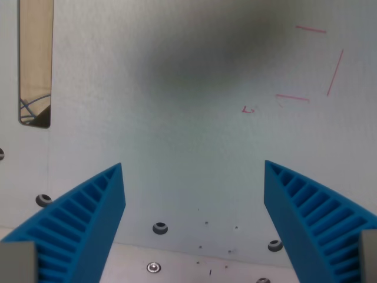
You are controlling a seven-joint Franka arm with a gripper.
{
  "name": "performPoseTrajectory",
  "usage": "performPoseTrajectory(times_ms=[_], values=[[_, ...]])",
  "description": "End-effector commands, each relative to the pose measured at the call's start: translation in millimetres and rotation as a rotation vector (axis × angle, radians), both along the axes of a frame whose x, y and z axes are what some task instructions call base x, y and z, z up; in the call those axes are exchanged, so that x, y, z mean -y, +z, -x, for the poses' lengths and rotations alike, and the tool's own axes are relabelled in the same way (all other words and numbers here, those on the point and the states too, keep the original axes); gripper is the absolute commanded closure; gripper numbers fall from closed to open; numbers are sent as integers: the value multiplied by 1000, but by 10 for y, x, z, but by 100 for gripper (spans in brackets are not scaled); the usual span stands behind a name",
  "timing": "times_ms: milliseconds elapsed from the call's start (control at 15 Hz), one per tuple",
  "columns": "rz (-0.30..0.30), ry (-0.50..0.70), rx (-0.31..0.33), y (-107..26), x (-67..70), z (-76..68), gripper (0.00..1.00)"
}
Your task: Rotate around gripper negative y
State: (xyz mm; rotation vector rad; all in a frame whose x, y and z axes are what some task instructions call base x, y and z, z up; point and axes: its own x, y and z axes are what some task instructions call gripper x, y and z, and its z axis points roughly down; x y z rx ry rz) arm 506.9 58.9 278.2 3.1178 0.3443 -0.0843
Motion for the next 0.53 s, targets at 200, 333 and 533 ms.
performPoseTrajectory(times_ms=[200,333,533], values=[[44,1,-177,52,-9,-74,0],[49,1,-200,52,-9,-74,0],[57,1,-234,52,-9,-74,0]])
